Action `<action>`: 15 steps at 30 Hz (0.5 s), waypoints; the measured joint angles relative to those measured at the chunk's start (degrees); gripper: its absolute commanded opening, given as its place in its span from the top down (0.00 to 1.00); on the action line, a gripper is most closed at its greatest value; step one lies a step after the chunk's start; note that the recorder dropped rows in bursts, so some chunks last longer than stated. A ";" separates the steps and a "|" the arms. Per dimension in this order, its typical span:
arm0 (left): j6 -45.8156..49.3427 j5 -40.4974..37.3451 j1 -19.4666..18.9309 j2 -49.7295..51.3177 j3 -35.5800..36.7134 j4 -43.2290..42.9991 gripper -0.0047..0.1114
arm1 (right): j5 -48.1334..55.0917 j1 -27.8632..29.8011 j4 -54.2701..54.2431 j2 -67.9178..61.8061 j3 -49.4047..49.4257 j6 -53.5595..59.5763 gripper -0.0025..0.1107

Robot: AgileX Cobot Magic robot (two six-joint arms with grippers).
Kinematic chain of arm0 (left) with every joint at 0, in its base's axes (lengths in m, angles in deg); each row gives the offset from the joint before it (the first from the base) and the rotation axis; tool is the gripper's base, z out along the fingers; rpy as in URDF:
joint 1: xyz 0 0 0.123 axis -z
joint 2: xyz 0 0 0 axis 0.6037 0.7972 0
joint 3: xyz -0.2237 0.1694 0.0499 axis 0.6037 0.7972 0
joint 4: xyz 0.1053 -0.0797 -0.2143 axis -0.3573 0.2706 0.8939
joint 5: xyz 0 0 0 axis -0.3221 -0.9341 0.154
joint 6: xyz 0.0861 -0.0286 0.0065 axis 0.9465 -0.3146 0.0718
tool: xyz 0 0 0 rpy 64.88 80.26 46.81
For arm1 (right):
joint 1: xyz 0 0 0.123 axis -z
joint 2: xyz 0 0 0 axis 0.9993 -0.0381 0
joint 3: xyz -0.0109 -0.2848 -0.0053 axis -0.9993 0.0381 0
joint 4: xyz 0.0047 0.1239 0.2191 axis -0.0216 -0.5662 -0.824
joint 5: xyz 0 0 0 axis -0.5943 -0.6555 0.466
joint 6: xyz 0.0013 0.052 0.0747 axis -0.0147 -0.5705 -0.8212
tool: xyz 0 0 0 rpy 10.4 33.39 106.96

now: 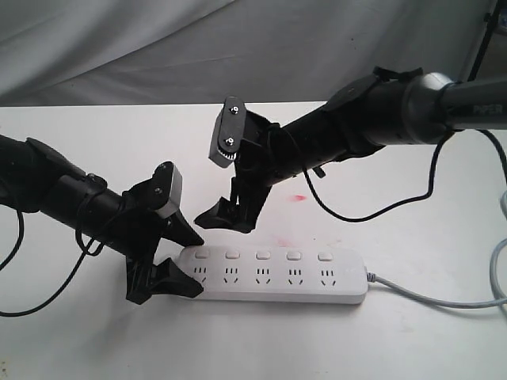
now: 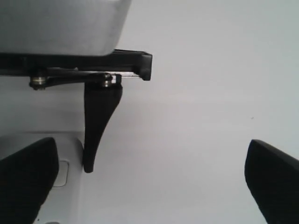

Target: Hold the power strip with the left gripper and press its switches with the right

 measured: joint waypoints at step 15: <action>0.00 0.00 0.00 0.00 0.00 0.00 0.58 | -1.11 0.00 -2.60 -5.64 0.00 1.81 0.06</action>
